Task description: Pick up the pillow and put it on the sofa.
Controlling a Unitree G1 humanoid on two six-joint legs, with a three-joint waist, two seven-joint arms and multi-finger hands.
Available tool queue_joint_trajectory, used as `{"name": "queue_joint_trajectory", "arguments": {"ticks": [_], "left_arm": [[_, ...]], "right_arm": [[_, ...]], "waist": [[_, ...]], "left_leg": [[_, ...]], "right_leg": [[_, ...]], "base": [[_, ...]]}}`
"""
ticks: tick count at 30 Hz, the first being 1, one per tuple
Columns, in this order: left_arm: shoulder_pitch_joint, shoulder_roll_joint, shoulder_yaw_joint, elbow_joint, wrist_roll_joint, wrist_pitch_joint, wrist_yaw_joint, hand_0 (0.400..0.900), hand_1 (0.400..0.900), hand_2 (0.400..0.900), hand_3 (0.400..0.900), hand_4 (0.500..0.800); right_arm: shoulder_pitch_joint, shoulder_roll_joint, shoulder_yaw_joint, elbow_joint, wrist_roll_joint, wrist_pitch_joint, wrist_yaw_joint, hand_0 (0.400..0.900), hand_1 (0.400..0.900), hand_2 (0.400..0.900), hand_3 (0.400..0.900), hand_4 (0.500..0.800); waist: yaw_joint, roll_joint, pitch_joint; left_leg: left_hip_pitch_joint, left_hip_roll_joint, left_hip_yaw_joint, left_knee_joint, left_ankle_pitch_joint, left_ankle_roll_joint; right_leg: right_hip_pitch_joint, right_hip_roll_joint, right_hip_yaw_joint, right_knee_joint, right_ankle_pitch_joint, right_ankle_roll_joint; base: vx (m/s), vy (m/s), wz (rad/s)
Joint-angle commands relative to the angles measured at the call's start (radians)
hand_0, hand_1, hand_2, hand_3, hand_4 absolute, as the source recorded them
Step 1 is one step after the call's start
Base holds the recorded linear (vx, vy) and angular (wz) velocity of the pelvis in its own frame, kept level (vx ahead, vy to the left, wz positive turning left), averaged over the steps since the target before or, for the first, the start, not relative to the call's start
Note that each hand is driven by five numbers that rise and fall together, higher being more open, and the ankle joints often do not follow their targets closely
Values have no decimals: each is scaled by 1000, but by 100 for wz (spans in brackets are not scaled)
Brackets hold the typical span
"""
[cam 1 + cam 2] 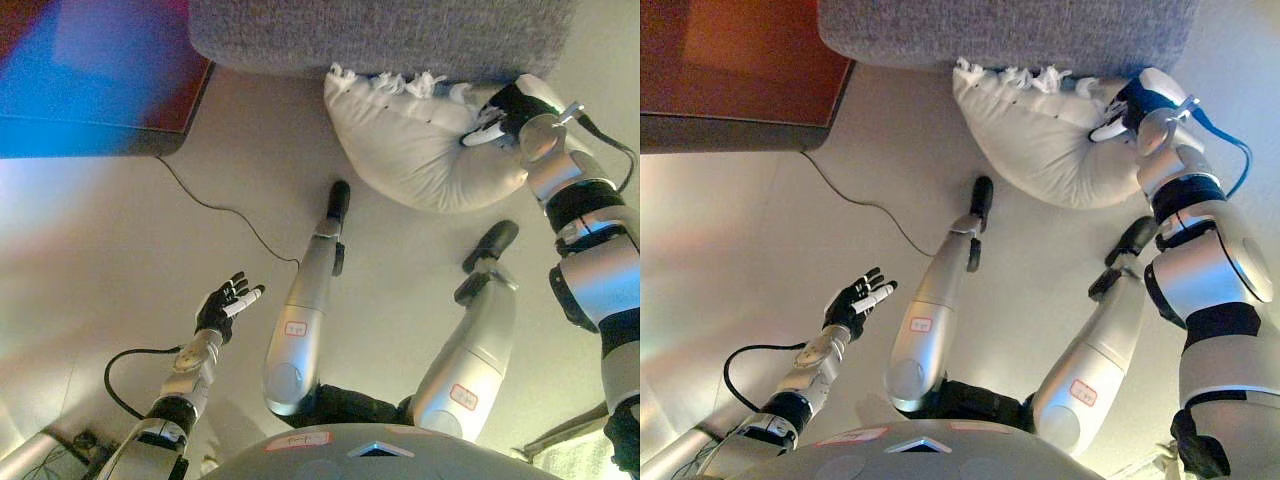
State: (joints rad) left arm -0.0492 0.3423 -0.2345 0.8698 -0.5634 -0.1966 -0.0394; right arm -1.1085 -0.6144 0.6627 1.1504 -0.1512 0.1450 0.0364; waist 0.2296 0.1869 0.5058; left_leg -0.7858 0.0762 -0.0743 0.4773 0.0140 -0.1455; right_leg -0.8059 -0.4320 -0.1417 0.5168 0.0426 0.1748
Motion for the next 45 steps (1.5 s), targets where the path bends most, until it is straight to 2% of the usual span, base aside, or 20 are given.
{"name": "queue_joint_trajectory", "arguments": {"ticks": [1, 4, 7, 12, 15, 19, 22, 25, 30, 34, 37, 40, 45], "left_arm": [[40, 74, 32, 48, 35, -5, 51, 900, 900, 900, 900, 800], [33, 92, 40, 64, 60, 29, 53, 900, 900, 900, 900, 800], [27, 107, 52, 73, 99, 62, 59, 900, 900, 900, 900, 800], [34, 123, 77, 97, 155, 121, 71, 900, 900, 900, 900, 800], [50, 120, 93, 127, 194, 129, 76, 900, 900, 900, 900, 800], [81, 110, 132, 158, 248, 147, 84, 900, 900, 900, 900, 800], [101, 102, 162, 194, 288, 161, 81, 900, 900, 900, 900, 800], [104, 98, 179, 218, 306, 168, 79, 900, 900, 900, 900, 800], [103, 83, 193, 260, 317, 174, 83, 900, 900, 900, 900, 800], [103, 74, 197, 297, 329, 174, 88, 900, 900, 900, 900, 800], [107, 70, 194, 317, 322, 174, 94, 900, 900, 900, 900, 800], [117, 72, 197, 336, 326, 173, 97, 900, 900, 900, 900, 800], [143, 80, 198, 355, 341, 165, 100, 900, 900, 900, 900, 800]], "right_arm": [[-73, -40, -21, -181, 15, -103, 28, 400, 400, 400, 400, 500], [-5, -30, -30, -224, 25, -124, 85, 400, 400, 400, 400, 500], [53, -36, -31, -319, 56, -111, 159, 400, 400, 400, 400, 500], [150, -66, -52, -473, 96, -114, 267, 400, 400, 400, 400, 500], [197, -98, -66, -571, 128, -116, 315, 400, 400, 400, 400, 500], [249, -135, -108, -690, 173, -108, 424, 400, 400, 400, 400, 500], [276, -152, -141, -758, 223, -104, 511, 400, 400, 400, 400, 500], [267, -179, -152, -813, 278, -103, 560, 400, 400, 400, 400, 500], [165, -204, -148, -826, 361, -128, 610, 400, 400, 400, 400, 500], [54, -205, -123, -808, 393, -121, 609, 400, 400, 400, 400, 500], [-31, -185, -98, -773, 413, -86, 601, 400, 400, 400, 400, 500], [-104, -156, -75, -700, 427, -44, 578, 400, 400, 400, 400, 500], [-180, -131, -23, -547, 455, -33, 544, 400, 400, 400, 400, 500]], "waist": [[15, -1, 13], [17, -44, -26], [12, -85, -63], [-7, -137, -136], [-18, -170, -179], [-28, -198, -240], [-29, -214, -292], [-30, -226, -331], [-24, -245, -394], [-8, -258, -429], [9, -263, -445], [41, -270, -456], [94, -280, -462]], "left_leg": [[144, 74, 4, -80, 25, 9], [223, 96, 20, -110, 18, 8], [306, 122, 41, -137, 13, 5], [456, 162, 66, -188, 15, -6], [536, 179, 79, -228, 20, -12], [639, 187, 97, -276, 22, -15], [709, 188, 109, -314, 23, -17], [757, 190, 116, -356, 31, -18], [815, 183, 111, -432, 53, -25], [836, 176, 95, -460, 60, -30], [841, 173, 82, -467, 60, -31], [842, 171, 65, -487, 70, -33], [834, 164, 38, -533, 96, -36]], "right_leg": [[117, -46, -19, -54, 7, 40], [206, -51, -65, -86, 7, 48], [295, -47, -101, -114, 6, 55], [470, -15, -159, -187, 9, 49], [571, 14, -186, -252, 16, 45], [684, 44, -204, -311, 14, 46], [765, 58, -221, -348, 10, 48], [816, 63, -232, -378, 15, 49], [883, 78, -249, -439, 30, 49], [920, 86, -271, -461, 27, 50], [939, 91, -283, -462, 14, 50], [967, 97, -309, -475, 9, 49], [998, 107, -357, -499, 12, 47]], "base": [[68, -105, -9], [95, -128, -4], [120, -131, 0], [178, -107, -2], [179, -91, -3], [175, -18, -5], [194, 7, -2], [115, 8, 2], [106, -5, 4], [143, -14, 7], [155, 16, 13], [150, 13, 24], [121, -2, 28]]}}
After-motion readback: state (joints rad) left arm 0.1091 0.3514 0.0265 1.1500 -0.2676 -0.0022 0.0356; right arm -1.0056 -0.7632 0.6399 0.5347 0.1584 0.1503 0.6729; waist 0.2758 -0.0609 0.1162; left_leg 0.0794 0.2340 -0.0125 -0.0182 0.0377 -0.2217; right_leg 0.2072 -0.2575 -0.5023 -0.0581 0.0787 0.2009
